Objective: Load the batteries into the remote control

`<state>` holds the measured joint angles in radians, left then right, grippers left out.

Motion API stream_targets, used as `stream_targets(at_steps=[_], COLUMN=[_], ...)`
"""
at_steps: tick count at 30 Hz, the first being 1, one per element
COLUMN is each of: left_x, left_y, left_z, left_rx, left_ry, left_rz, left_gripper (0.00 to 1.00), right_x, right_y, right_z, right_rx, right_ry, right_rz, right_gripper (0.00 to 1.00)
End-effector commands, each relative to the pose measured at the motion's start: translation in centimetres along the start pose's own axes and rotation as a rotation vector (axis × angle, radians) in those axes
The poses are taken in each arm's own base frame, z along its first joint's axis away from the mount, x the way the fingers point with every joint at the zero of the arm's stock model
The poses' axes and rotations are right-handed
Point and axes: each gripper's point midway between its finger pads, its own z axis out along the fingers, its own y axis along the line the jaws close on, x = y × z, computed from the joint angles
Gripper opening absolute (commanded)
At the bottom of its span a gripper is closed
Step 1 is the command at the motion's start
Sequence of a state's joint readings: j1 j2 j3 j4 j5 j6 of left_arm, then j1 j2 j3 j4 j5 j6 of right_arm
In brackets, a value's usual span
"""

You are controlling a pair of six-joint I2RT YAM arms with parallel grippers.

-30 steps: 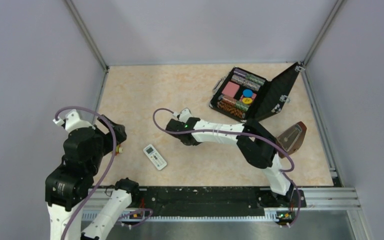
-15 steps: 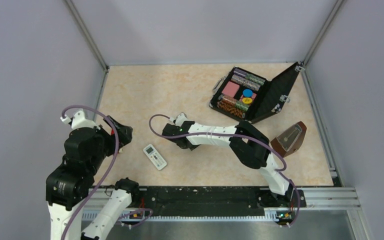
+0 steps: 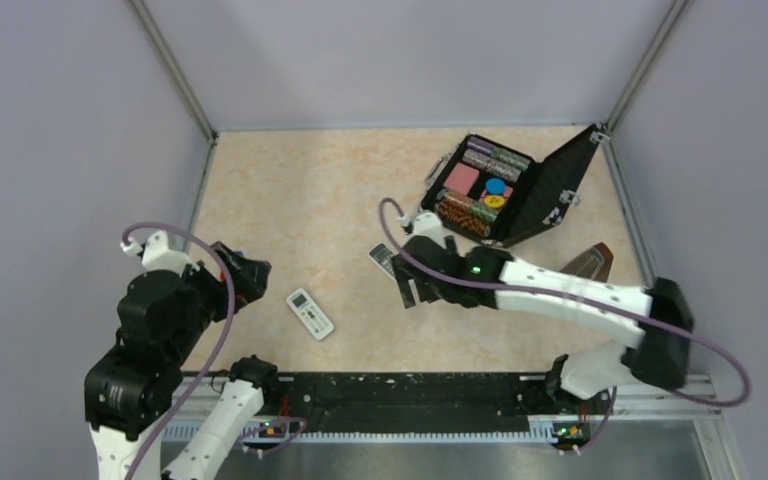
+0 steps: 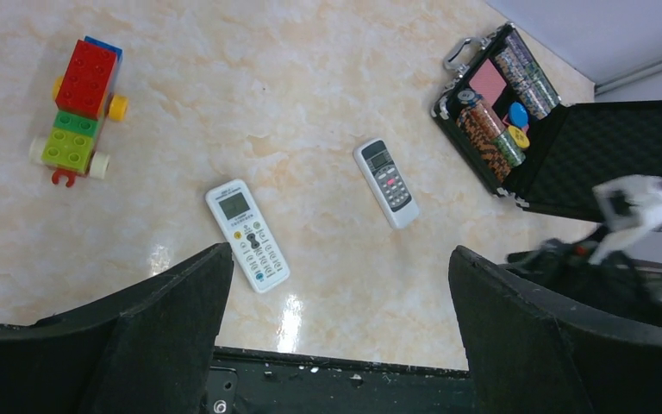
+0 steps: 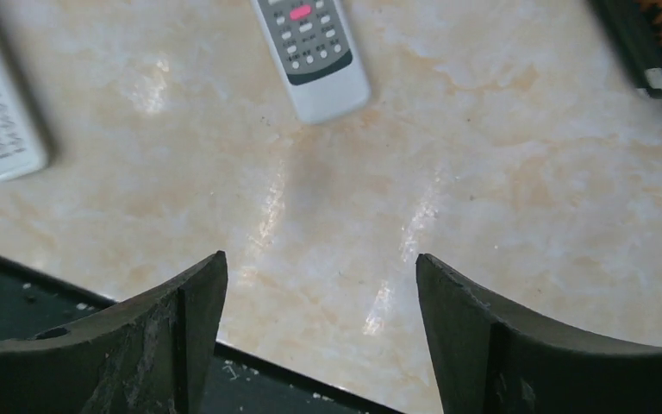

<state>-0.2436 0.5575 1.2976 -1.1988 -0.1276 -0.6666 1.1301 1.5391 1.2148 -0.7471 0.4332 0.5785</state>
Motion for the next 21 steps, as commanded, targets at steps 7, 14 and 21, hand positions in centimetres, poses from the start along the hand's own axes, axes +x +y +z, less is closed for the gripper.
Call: stream_targets(at_steps=[7, 14, 21], left_x=[-0.8, -0.1, 0.6], left_y=[1.1, 2.7, 3.4], left_z=[-5.2, -7.8, -8.4], left_rx=[0.097, 0.096, 0.113], left_ry=[-0.174, -0.219, -0.251], left_rz=[0.091, 0.066, 0.031], left_gripper=[0.99, 0.99, 0.99], right_x=[-5.0, -3.6, -2.2], right_y=[-11.7, -18.4, -20.4], right_z=[-20.5, -28.3, -29.7], right_rx=[-0.178, -0.240, -0.266], right_ry=[-0.571, -0.773, -0.832], right_rz=[0.387, 0.511, 0.540], right_gripper=[0.99, 0.99, 0.99])
